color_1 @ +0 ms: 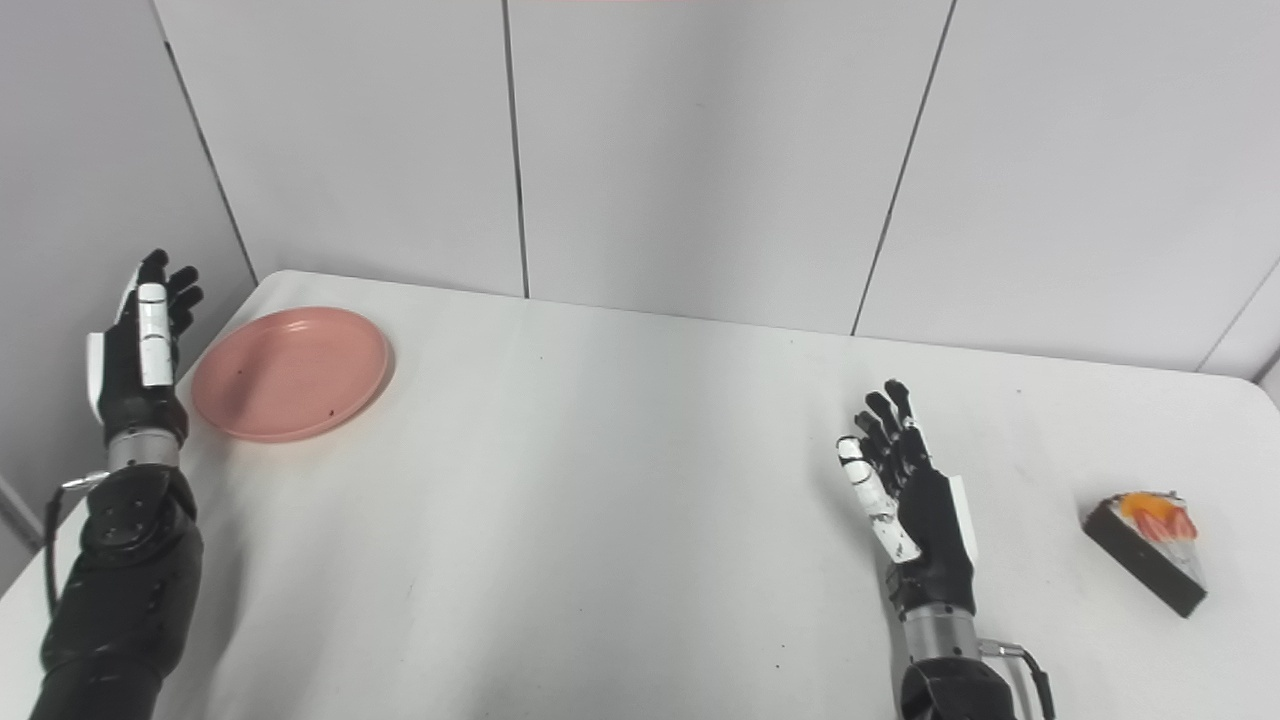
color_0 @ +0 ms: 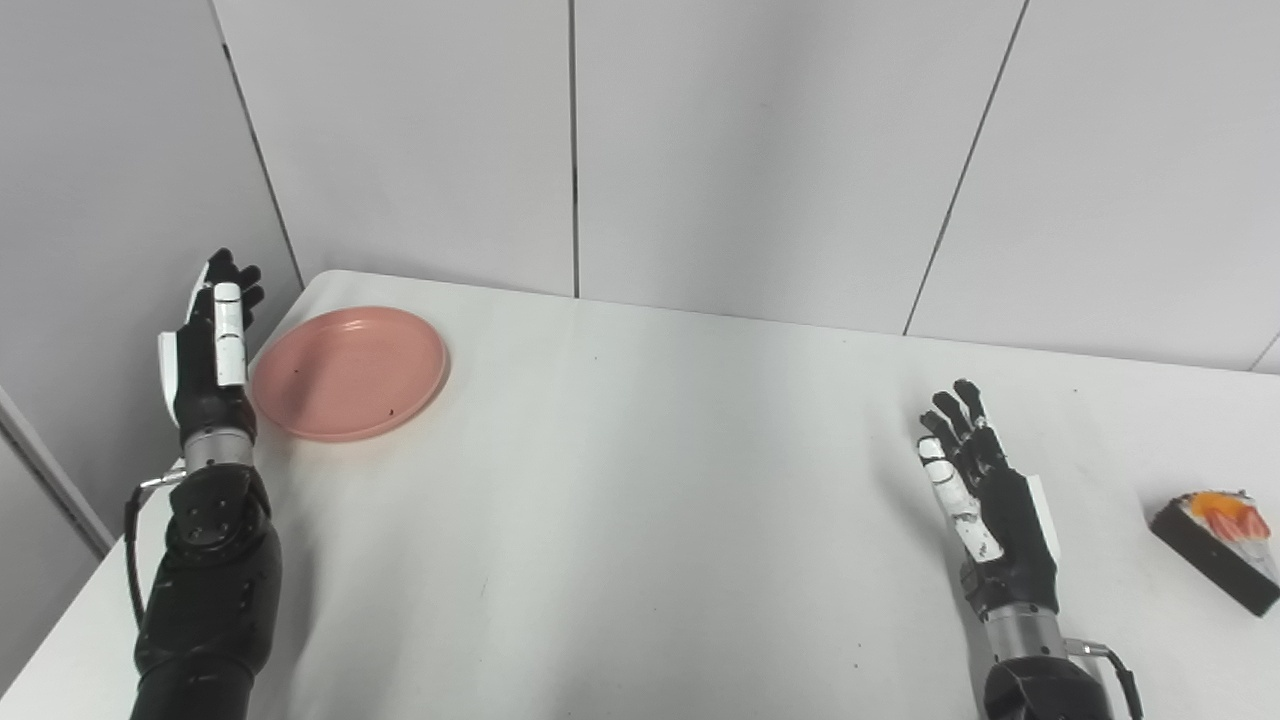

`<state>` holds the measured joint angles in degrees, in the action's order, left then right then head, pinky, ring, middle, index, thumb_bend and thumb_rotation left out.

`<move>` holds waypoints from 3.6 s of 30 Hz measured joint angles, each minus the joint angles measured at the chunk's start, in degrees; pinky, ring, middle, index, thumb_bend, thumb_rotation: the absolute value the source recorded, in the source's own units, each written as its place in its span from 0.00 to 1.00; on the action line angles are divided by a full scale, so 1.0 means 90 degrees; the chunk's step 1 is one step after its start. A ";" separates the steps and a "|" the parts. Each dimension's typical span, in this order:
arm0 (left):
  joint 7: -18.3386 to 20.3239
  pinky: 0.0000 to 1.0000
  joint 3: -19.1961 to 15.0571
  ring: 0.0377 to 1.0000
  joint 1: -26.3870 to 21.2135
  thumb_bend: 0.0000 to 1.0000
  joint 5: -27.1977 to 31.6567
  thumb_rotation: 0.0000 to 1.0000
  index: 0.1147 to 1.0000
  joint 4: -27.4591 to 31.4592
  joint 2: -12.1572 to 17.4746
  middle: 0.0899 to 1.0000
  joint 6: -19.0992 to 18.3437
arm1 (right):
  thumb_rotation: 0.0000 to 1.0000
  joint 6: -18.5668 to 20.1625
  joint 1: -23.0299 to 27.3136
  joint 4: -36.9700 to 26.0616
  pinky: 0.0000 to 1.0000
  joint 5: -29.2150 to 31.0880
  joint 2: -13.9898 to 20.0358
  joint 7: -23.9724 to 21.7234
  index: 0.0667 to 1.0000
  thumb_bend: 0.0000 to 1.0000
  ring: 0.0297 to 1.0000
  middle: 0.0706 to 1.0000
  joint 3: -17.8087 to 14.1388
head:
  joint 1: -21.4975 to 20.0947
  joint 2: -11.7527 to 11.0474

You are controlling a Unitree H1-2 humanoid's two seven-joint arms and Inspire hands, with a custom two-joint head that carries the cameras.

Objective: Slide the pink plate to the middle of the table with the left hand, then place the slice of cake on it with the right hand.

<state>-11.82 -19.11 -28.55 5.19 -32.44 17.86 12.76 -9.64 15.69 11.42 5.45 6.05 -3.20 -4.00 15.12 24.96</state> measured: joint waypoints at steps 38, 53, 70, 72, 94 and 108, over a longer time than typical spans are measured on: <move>0.1403 1.00 0.0140 1.00 -0.0409 0.83 0.1146 1.00 1.00 -0.1570 0.0398 1.00 -0.0312 | 0.64 -0.0124 0.0056 0.0137 0.95 0.0052 0.0057 -0.0109 0.97 0.43 0.92 0.94 -0.0013 | -0.0029 0.0020; 0.1989 0.94 -0.0220 0.95 -0.0546 0.84 0.2422 1.00 0.98 -0.1047 -0.0083 0.97 -0.1326 | 0.64 -0.0134 0.0070 0.0133 0.94 0.0049 0.0044 -0.0119 0.96 0.44 0.91 0.93 -0.0028 | -0.0010 0.0039; 0.2489 0.89 0.0077 0.91 -0.0567 0.85 0.2420 0.99 0.91 -0.0968 -0.0169 0.91 -0.1612 | 0.65 -0.0202 0.0072 0.0140 0.94 0.0038 0.0049 -0.0107 0.95 0.48 0.90 0.93 -0.0042 | -0.0059 0.0078; 0.2505 0.89 0.0164 0.91 -0.0567 0.85 0.2387 0.99 0.91 -0.0957 -0.0204 0.91 -0.1596 | 0.65 -0.0202 0.0072 0.0138 0.93 0.0039 0.0047 -0.0105 0.95 0.47 0.90 0.92 -0.0042 | -0.0059 0.0088; 0.2362 0.91 0.0704 0.93 -0.0371 0.83 0.1752 0.97 0.93 -0.0188 -0.1016 0.93 -0.1706 | 0.66 -0.0263 0.0079 0.0150 0.95 0.0014 0.0045 -0.0105 0.96 0.48 0.90 0.93 -0.0028 | -0.0293 0.0137; 0.2045 0.98 0.0956 0.99 -0.0023 0.77 0.1579 0.99 0.99 0.0462 -0.1931 0.99 -0.1527 | 0.65 -0.0255 0.0066 0.0109 0.93 -0.0213 -0.0062 0.0041 0.95 0.51 0.89 0.92 -0.0015 | -0.0947 0.0244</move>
<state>6.59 -10.51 -28.75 19.40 -28.29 0.48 -0.99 -11.94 16.28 12.40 3.54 5.50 -2.83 -4.14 6.60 27.16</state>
